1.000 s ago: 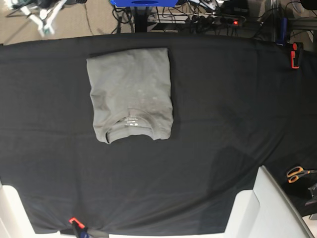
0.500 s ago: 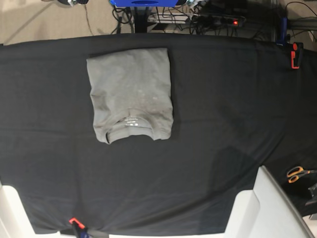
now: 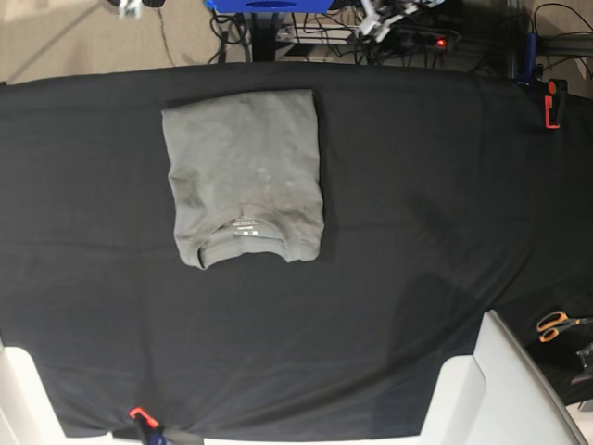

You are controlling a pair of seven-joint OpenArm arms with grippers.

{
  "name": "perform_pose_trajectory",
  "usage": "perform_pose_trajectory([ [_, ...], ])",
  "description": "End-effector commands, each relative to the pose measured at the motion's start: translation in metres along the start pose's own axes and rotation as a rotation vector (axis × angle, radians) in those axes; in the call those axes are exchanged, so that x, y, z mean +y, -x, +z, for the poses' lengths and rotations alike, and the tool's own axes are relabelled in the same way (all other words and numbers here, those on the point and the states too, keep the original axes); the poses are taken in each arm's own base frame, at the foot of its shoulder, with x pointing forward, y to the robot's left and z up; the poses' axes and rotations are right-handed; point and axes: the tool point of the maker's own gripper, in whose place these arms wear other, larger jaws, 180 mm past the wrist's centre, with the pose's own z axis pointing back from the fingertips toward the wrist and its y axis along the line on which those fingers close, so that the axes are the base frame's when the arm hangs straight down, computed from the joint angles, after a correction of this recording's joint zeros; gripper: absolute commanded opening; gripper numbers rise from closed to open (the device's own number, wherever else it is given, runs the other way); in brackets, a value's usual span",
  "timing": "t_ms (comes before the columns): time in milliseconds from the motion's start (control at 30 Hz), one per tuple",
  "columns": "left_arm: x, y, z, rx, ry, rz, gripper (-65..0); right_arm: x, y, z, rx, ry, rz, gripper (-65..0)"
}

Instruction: Fold the T-shirt properly

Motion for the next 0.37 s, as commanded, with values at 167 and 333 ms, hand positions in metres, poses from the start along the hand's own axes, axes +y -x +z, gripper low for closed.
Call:
perform_pose_trajectory([
  [167,0.011,0.011,0.008,0.018,-0.012,-0.002,-65.0,0.010,0.006,0.000,0.004,-0.008,-0.012,-65.0],
  [333,0.025,0.007,0.012,0.011,-0.032,-0.009,-65.0,0.014,0.001,-0.001,-0.006,-0.015,-0.008,-65.0],
])
